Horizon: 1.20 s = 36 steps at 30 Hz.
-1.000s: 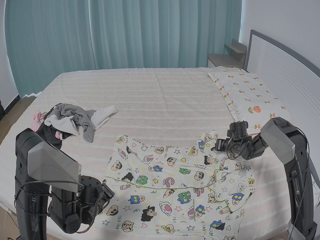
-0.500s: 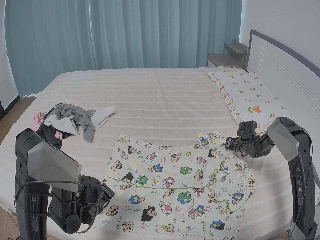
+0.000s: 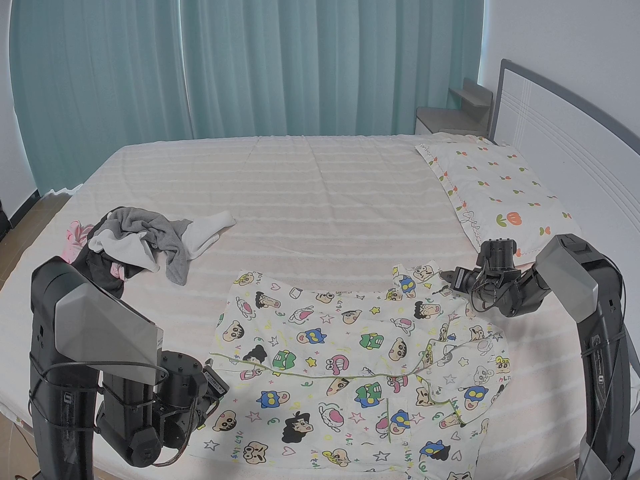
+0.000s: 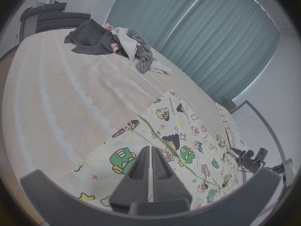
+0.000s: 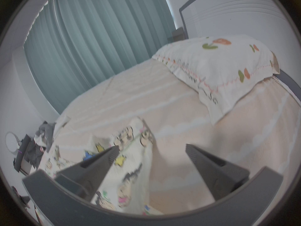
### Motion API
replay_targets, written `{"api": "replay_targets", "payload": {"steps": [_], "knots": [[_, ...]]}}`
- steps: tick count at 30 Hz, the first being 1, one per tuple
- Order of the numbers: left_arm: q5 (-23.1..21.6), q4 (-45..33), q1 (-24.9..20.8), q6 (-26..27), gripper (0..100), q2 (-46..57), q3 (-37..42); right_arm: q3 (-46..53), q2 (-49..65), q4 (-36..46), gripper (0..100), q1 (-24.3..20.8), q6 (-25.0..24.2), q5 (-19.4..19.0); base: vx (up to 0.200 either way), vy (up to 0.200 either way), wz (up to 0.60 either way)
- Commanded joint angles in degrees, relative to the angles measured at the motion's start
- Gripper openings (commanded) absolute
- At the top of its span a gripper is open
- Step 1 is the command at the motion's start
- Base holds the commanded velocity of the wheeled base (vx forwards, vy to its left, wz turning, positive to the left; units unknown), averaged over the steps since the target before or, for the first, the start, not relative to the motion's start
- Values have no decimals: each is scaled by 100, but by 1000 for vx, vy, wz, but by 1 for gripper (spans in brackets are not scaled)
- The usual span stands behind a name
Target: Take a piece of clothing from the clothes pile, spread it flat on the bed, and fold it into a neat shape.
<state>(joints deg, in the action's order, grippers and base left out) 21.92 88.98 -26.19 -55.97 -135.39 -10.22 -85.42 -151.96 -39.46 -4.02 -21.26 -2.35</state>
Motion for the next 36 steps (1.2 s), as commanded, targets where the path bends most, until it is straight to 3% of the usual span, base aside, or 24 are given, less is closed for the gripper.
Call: {"api": "replay_targets", "payload": {"steps": [1,9,14,31,32,36], "knots": [[-3,102,-1,-2,0,4,2,-1,307,-202,100,-125,-194,112,0,0,0],[5,102,-1,-2,0,4,2,69,272,-185,100,-916,-150,244,0,0,0],[-3,102,-1,-2,0,-5,2,-537,-106,228,100,-1329,-10,376,0,0,0],[5,102,8,-2,0,-14,11,-1820,-862,1072,100,-1443,447,675,0,0,0],[5,102,-1,-2,0,-14,11,-1864,-880,1107,0,-1443,465,684,0,0,0],[5,102,-1,-2,0,-14,11,-1996,-976,1125,0,-1461,482,736,0,0,0]]}}
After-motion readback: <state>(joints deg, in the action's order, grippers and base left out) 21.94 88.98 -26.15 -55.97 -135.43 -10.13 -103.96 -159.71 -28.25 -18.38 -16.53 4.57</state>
